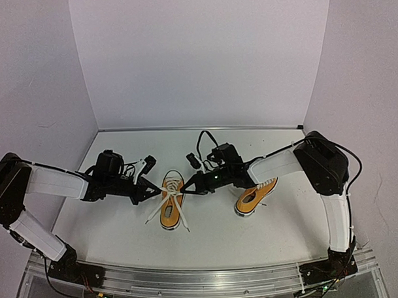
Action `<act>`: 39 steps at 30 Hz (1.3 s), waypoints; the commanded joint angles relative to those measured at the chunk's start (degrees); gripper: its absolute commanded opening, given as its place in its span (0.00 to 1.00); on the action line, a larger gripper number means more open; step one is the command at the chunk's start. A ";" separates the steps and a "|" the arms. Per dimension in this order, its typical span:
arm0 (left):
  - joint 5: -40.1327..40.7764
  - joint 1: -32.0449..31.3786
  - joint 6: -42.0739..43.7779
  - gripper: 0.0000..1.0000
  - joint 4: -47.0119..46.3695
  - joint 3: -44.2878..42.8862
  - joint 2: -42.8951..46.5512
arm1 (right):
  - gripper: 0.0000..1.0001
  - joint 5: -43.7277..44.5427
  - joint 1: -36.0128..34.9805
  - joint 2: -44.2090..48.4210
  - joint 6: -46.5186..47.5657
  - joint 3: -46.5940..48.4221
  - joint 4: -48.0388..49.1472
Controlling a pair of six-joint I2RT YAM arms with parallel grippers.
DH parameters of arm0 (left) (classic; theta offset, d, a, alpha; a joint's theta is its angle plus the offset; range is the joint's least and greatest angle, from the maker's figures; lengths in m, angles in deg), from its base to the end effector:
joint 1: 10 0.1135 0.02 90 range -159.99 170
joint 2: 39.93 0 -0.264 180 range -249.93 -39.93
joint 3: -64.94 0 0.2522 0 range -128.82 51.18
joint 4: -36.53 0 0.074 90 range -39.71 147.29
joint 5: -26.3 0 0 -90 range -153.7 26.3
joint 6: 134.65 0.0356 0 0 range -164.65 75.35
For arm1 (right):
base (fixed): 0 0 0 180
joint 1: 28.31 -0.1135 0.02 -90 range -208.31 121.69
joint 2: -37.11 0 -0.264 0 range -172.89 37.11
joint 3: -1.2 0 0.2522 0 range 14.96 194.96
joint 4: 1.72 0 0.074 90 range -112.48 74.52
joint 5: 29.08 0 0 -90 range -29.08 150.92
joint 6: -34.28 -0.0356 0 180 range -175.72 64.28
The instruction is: Tie the shoes
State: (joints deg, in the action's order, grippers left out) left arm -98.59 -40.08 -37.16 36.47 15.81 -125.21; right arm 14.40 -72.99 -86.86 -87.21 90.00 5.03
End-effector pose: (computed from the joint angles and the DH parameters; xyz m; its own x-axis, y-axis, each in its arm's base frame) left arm 0.2367 -0.1606 0.1670 -0.3996 0.3550 -0.8451 0.8706 0.4355 -0.2287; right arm 0.3091 0.3420 0.1403 -0.7783 -0.2642 -0.5696 -0.6228 0.2094 0.7539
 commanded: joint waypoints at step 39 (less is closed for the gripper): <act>6.29 -10.78 -18.00 0.00 3.48 -4.64 -9.85 | 0.00 4.32 1.26 1.48 2.34 -0.69 -3.72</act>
State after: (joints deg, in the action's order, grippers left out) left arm -88.09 -48.49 -52.61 43.94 12.95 -132.26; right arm 19.32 -72.02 -85.15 -85.70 87.11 1.30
